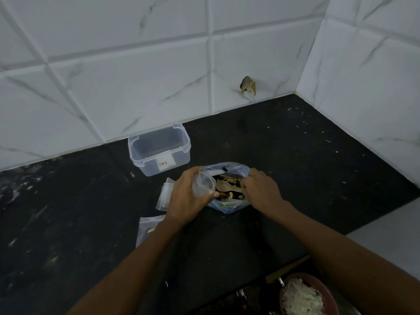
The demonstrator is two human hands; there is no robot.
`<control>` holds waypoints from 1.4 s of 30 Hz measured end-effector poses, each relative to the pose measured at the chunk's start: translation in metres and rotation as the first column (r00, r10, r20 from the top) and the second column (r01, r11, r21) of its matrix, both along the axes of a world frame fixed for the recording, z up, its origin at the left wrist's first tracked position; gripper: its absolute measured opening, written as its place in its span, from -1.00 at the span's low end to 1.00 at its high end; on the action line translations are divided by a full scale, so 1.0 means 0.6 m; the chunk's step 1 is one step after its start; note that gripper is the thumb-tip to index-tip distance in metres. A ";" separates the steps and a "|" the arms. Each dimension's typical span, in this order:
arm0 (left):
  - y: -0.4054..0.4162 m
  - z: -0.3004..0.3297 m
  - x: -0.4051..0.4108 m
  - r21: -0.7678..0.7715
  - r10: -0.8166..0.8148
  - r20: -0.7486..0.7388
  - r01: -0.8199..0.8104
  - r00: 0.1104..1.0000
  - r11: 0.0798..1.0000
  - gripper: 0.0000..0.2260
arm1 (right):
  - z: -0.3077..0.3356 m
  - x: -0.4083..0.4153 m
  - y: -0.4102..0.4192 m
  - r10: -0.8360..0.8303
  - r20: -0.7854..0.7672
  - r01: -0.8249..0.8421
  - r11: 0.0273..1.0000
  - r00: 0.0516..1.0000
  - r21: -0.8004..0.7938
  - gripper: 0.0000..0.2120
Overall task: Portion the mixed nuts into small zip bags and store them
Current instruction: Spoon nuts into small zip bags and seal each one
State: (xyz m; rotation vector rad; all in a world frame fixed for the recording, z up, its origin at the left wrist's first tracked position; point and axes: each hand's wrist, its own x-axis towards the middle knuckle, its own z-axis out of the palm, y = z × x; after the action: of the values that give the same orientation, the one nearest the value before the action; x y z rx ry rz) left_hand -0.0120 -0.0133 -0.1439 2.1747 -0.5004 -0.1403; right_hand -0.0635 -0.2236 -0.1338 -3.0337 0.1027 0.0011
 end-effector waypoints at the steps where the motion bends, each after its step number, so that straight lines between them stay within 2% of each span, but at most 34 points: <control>1: 0.000 -0.001 -0.002 0.004 -0.006 0.000 0.006 1.000 1.000 -0.29 | 0.006 0.000 0.000 -0.001 0.009 0.001 1.000 1.000 -0.009 -0.82; 6: 0.006 -0.005 -0.006 0.026 -0.033 -0.023 0.034 0.999 0.999 -0.28 | 0.042 -0.006 -0.016 0.064 -0.025 -0.068 0.980 0.998 -0.189 -0.91; 8: 0.007 -0.006 -0.005 0.032 -0.052 -0.038 0.053 0.998 0.998 -0.27 | 0.048 -0.010 -0.021 0.100 -0.020 -0.102 0.971 0.995 -0.214 -0.93; 11: 0.003 -0.004 -0.005 0.023 -0.092 -0.054 0.093 0.994 0.995 -0.33 | 0.048 -0.018 -0.023 0.140 0.024 -0.134 0.977 0.990 -0.168 -0.79; 14: -0.004 0.003 -0.009 -0.025 -0.115 -0.080 0.114 0.990 0.993 -0.41 | 0.031 -0.029 -0.009 0.173 -0.026 -0.175 0.975 0.985 -0.137 -0.86; 17: -0.009 0.004 -0.012 -0.067 -0.105 -0.108 0.099 0.989 0.993 -0.45 | 0.019 -0.030 0.002 0.164 -0.029 -0.166 0.984 0.986 -0.069 -0.81; 23: -0.012 -0.004 -0.014 -0.094 -0.083 -0.130 0.071 0.988 0.993 -0.40 | 0.008 -0.030 0.012 0.137 -0.022 -0.137 0.990 0.990 -0.024 -0.82; 31: -0.011 -0.016 -0.022 -0.100 -0.069 -0.143 0.055 0.987 0.993 -0.44 | -0.013 -0.001 0.014 0.054 -0.054 -0.041 0.974 0.997 0.221 -0.79; 34: -0.010 -0.015 -0.022 -0.113 -0.052 -0.142 0.036 0.988 0.993 -0.46 | 0.005 -0.002 0.002 0.037 0.010 -0.038 0.987 0.999 0.157 -0.84; 36: -0.009 -0.014 -0.020 -0.128 -0.037 -0.143 0.019 0.989 0.992 -0.48 | 0.028 -0.013 -0.008 0.101 0.036 -0.104 0.991 0.994 0.085 -0.89; 38: -0.008 -0.014 -0.021 -0.143 -0.028 -0.152 0.006 0.988 0.990 -0.49 | 0.045 -0.028 -0.009 0.232 0.064 -0.234 0.972 0.971 0.032 -0.91; 40: -0.006 -0.015 -0.022 -0.150 -0.024 -0.147 0.002 0.989 0.989 -0.50 | 0.046 -0.044 0.004 0.357 0.050 -0.358 0.934 0.933 0.005 -0.88; 42: -0.010 -0.013 -0.023 -0.148 -0.033 -0.138 0.012 0.990 0.989 -0.51 | 0.033 -0.050 0.014 0.392 0.005 -0.392 0.920 0.920 -0.014 -0.81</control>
State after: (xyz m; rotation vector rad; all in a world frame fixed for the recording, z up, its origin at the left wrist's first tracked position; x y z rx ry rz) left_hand -0.0258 -0.0192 -0.1519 1.9999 -0.4413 -0.2584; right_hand -0.0934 -0.2153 -0.1140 -3.0070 -0.5097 0.0207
